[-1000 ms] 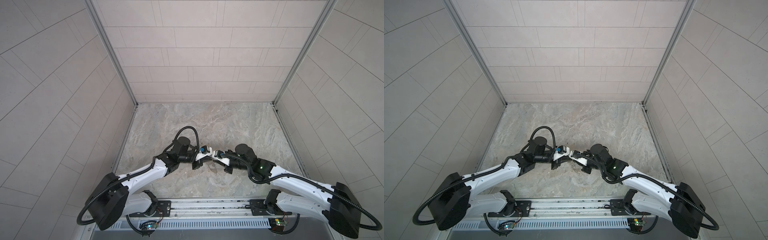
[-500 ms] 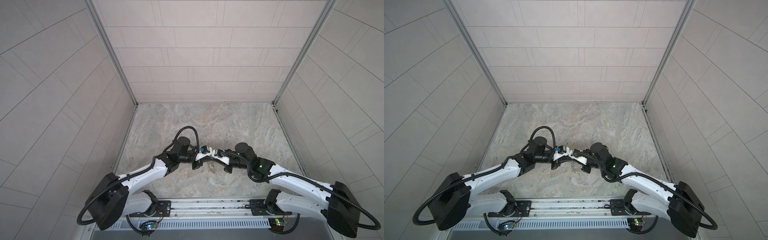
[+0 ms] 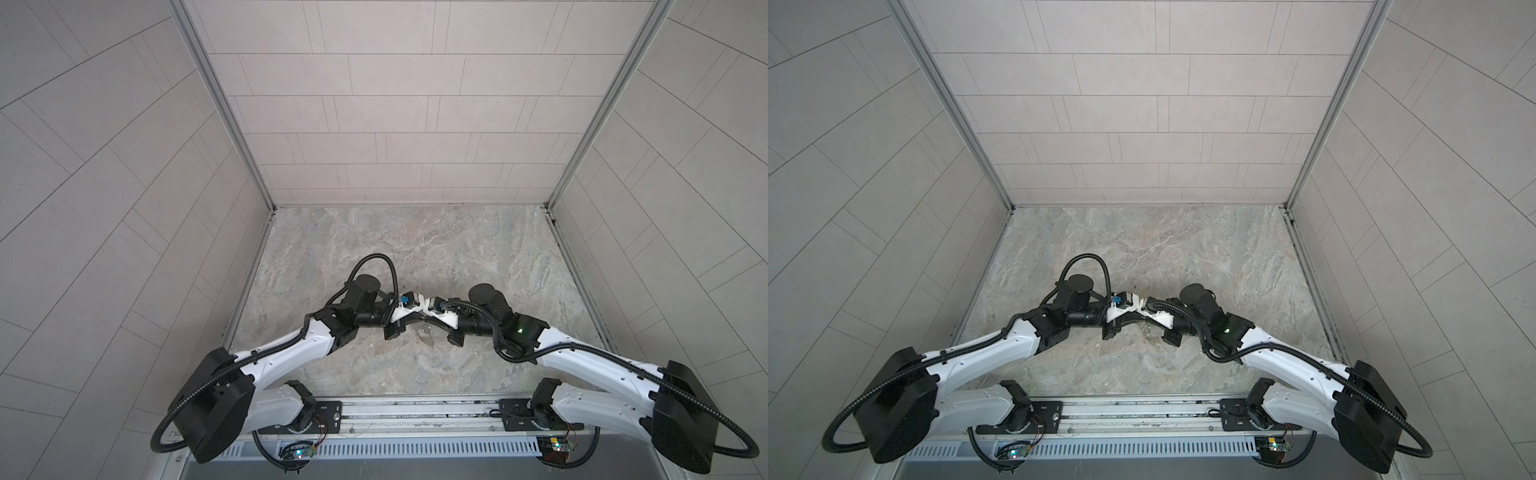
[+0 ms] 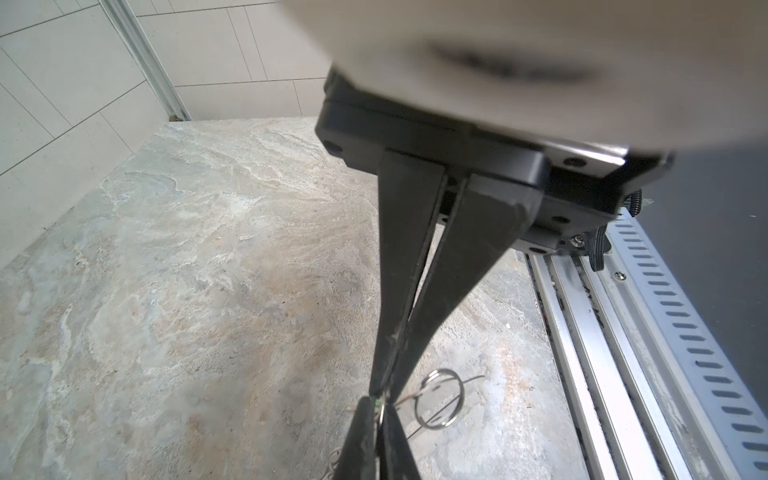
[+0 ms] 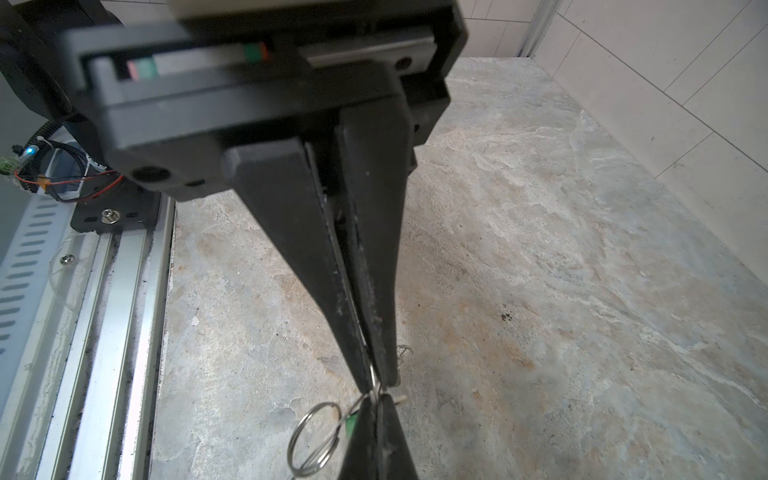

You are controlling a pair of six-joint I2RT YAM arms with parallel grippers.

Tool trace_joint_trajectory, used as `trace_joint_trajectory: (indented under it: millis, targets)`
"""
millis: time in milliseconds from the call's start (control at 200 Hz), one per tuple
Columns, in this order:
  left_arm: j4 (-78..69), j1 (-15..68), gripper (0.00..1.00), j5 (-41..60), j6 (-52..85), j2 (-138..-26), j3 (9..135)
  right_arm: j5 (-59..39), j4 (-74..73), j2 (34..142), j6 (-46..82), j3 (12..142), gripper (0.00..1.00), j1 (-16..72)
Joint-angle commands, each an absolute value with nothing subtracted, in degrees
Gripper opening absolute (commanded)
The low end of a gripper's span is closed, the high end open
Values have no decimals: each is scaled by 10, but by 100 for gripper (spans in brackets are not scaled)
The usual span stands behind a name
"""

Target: Remove the keys from the keyring

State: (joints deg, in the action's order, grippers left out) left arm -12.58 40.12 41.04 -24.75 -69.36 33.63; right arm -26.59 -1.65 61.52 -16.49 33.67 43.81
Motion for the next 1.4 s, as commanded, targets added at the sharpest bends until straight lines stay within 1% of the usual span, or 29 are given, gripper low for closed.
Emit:
trace_joint_trajectory:
  millis: [0,55,135,510,826,976,1031,1116,1166,1306,1391]
  targets:
    - [-140,403,19,389,-237,-672,322,-278,-14,620,-161,351,0,439]
    - [-138,403,24,384,-233,-666,317,-278,-15,623,-161,351,0,439]
    - [-136,403,27,379,-229,-660,309,-277,-16,625,-161,351,0,439]
    - [-156,402,27,385,-213,-680,297,-273,-18,622,-160,351,0,439]
    - [-183,403,15,411,-213,-708,301,-271,-22,623,-157,351,0,439]
    - [-194,403,14,420,-210,-711,302,-272,-26,627,-156,351,0,439]
    - [-198,403,12,423,-207,-712,302,-273,-28,629,-156,351,0,439]
    - [-199,403,3,425,-207,-714,302,-273,-29,631,-156,352,0,439]
    - [-199,403,0,426,-207,-714,301,-273,-29,632,-155,367,0,439]
    - [-196,403,0,427,-211,-718,303,-272,-25,633,-156,370,0,439]
    - [-184,403,0,422,-220,-716,306,-254,-7,629,-159,374,11,439]
